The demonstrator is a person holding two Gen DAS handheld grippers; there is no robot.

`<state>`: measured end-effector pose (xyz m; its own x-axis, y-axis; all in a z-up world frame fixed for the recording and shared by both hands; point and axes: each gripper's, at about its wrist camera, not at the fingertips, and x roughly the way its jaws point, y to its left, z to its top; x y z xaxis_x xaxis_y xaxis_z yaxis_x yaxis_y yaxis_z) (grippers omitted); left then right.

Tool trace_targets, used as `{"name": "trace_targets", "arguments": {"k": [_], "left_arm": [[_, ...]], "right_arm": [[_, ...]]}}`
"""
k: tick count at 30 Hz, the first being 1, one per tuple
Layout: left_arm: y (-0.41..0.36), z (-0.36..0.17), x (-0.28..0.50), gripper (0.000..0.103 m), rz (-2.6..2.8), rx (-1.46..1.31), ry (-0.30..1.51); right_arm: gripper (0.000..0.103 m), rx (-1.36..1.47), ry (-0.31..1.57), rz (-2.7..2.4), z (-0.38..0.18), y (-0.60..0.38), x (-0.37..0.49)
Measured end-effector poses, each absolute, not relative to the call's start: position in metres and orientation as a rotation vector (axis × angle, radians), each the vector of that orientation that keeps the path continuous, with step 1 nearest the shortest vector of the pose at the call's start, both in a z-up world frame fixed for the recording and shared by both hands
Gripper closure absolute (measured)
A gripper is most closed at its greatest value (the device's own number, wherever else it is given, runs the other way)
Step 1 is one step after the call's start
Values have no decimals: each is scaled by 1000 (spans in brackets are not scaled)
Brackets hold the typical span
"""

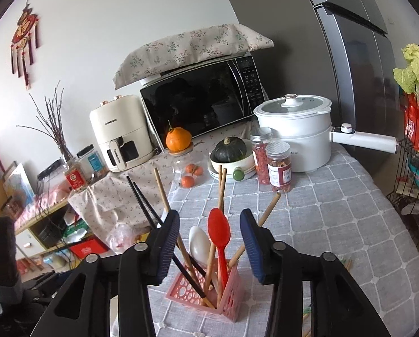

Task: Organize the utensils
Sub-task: 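Lower the red spoon into the pink basket and open the right gripper, then move the right gripper over the last loose wooden chopstick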

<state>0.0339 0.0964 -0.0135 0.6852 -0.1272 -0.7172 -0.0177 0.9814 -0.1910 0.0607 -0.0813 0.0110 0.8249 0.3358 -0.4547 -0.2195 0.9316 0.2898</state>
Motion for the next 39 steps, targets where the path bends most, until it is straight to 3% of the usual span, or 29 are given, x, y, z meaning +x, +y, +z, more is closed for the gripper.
{"name": "trace_targets", "arguments": {"k": [5,11,23,39], "left_arm": [[90,-15,27,1,-79,-161,809],[80,-23,21,1,-99,-128,813],[61,-34,15,1,-136,-106,805],[28,-40,9,0,-241,-67,835]], "right_arm": [[30,254,528,302,25,-108,42],[17,224,538,242,27,-144,34],[13,142,786,78,-28,-208,58],[13,304,1170,-61,-103,-249,93]]}}
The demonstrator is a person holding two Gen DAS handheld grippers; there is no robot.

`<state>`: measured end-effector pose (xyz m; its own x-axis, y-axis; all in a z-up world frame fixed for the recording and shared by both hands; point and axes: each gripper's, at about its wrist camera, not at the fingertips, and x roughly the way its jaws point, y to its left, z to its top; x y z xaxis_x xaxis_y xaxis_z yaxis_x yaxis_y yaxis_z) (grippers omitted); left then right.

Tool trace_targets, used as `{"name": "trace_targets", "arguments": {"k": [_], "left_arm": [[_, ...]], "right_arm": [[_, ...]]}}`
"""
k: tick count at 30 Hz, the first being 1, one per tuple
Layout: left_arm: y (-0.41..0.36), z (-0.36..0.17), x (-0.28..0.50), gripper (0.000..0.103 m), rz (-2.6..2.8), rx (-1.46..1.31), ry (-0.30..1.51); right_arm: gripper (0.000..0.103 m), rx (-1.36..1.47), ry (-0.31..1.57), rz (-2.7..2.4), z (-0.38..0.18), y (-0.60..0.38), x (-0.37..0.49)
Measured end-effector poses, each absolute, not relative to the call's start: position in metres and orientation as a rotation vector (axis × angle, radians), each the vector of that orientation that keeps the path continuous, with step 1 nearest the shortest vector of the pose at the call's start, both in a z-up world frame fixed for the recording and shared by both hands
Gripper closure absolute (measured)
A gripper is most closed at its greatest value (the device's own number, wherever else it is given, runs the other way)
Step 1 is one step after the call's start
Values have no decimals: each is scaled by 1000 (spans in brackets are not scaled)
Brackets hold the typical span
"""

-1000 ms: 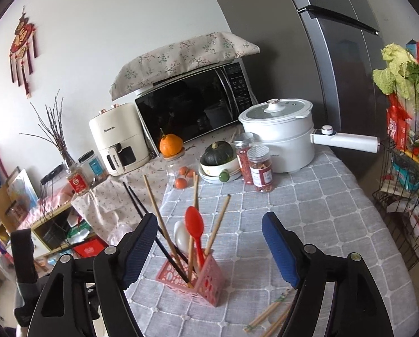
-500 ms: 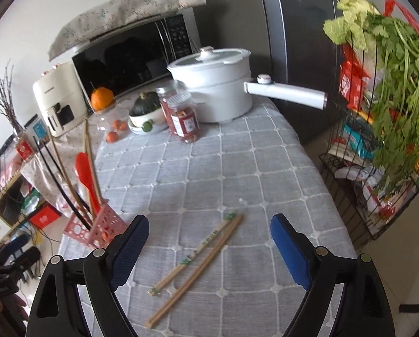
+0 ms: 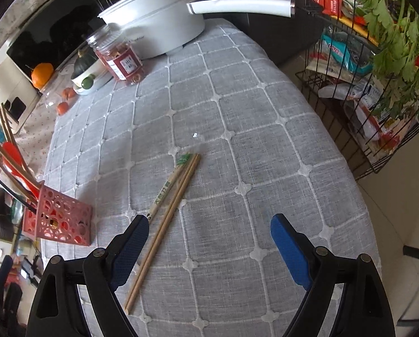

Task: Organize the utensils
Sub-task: 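Move the right gripper over the last loose wooden chopstick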

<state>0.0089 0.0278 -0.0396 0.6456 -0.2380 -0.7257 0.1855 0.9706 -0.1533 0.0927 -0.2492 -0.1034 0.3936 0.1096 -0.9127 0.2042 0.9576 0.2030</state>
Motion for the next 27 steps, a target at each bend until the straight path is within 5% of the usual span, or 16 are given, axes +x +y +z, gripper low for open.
{"name": "trace_targets", "arguments": {"k": [6,13,22,27], "left_arm": [[29,-39,7,0,-252,-59,831],[30,-42,8,0,-263,-53,855],[20,-43,6,0,-274,-15,869],[12,-47,9,0,-262,29,893]], "right_arm": [[15,283,1247,-74,-127,-241,114],[33,212,1307,-112,-151,-224,136],[33,123,1287,-153,-153,-200,141],[55,9,1274,-82,-152,-186,137]]}}
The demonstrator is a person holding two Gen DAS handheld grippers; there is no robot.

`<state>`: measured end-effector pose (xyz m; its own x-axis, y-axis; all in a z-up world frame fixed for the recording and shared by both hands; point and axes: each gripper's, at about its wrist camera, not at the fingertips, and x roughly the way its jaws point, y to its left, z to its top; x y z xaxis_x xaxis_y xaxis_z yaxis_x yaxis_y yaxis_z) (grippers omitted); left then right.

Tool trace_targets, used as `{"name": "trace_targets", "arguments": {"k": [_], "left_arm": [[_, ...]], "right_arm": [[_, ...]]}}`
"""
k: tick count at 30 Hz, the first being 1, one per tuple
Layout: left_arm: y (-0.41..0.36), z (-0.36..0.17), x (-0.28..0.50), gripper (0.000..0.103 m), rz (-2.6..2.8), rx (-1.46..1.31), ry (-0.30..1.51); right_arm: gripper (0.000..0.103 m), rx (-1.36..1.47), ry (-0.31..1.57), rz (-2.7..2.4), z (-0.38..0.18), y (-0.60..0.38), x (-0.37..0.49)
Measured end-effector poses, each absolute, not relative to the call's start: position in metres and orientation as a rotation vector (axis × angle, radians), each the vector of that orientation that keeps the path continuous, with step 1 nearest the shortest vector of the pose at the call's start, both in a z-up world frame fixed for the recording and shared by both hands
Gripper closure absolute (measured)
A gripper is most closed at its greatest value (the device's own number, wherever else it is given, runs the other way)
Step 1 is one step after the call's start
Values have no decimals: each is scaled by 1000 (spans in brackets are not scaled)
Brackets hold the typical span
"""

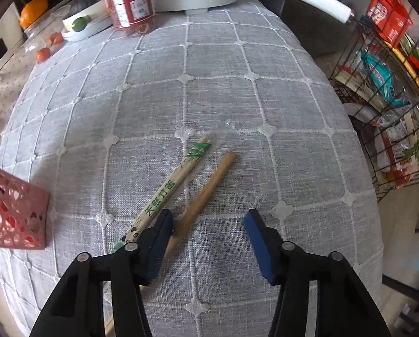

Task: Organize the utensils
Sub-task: 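Grasp the wooden chopstick with the right gripper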

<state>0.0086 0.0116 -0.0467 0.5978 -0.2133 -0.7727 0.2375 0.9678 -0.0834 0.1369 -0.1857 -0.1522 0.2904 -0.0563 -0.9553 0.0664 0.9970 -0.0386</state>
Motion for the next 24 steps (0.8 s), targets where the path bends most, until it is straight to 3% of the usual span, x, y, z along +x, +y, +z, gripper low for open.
{"name": "trace_targets", "arguments": {"k": [2,7,20,22,24], "left_arm": [[5,-48,9,0,-267,49,902],[-14,-50,11,0,-286,100,933],[-106,-51,40,1,-314,212,989],[-124,-57,53,4,-289,252,994],[-138,-65,68,18,-286,271,1020]], "right_arm": [[72,-9,1275,-54,-152,-182,135],[98,8,1303,-15,-151,-191,129],[98,224,1219,-44,-106,-279,95],[98,256,1182,-30,-95,-289,90],[98,296,1157,-20,-88,-296,87]]}}
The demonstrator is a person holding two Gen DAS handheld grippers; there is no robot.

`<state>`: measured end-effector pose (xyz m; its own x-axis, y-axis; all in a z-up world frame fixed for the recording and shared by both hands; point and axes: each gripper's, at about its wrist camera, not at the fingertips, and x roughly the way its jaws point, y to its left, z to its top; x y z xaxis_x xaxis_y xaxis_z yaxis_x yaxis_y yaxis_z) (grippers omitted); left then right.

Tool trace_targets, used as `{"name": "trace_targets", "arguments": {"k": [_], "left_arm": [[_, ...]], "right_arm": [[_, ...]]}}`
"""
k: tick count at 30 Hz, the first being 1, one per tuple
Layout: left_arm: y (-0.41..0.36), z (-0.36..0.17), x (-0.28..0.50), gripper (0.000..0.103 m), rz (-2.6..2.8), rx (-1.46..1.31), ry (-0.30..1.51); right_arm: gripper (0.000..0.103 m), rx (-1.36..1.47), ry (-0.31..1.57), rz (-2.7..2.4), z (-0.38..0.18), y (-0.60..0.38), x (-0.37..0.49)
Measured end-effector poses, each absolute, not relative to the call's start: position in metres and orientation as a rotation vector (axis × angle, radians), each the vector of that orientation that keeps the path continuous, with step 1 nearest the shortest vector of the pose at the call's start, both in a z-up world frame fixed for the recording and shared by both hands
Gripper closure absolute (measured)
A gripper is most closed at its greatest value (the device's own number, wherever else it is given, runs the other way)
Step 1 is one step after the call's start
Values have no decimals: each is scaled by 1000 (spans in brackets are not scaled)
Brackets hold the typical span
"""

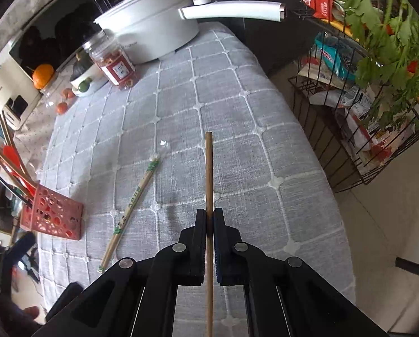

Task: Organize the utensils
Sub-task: 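Grasp the wooden chopstick with the right gripper, then grasp the paper-wrapped chopsticks with the left gripper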

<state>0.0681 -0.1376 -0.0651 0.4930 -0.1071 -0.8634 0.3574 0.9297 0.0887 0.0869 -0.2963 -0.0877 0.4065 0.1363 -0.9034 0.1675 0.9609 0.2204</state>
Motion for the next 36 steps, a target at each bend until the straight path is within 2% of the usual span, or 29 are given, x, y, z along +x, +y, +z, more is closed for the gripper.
{"name": "trace_targets", "arguments": {"k": [1,3,4,7,9,11,19,20,22,26,36], "left_arm": [[-143,-70,76,22,-291,276,1036],[-154,-80,94,35,-300,276,1070],[-157,-84,102,37,-309,269,1084],[-161,-97,127,53,-315,222,1137],[-164,-104,141,67,-317,197,1163],[-166,-108,151,72,-319,193,1178],[-180,-135,171,78,-332,223,1296],[-181,-136,171,86,-343,213,1307],[-182,-136,170,91,-346,217,1311],[-185,-123,158,92,-355,243,1253],[-157,-43,90,92,-450,201,1011]], "right_arm": [[98,312,1152,-19,-86,-297,87],[98,340,1142,-19,-83,-299,86],[98,344,1140,-21,-82,-301,87],[98,357,1145,-27,-85,-305,88],[98,383,1146,-27,-88,-309,88],[98,406,1135,-30,-87,-313,90],[98,427,1138,-18,-88,-318,100],[98,428,1138,-17,-88,-318,101],[98,431,1137,-12,-87,-317,102],[98,426,1133,-1,-86,-313,102],[98,437,1045,0,-64,-304,87]]}}
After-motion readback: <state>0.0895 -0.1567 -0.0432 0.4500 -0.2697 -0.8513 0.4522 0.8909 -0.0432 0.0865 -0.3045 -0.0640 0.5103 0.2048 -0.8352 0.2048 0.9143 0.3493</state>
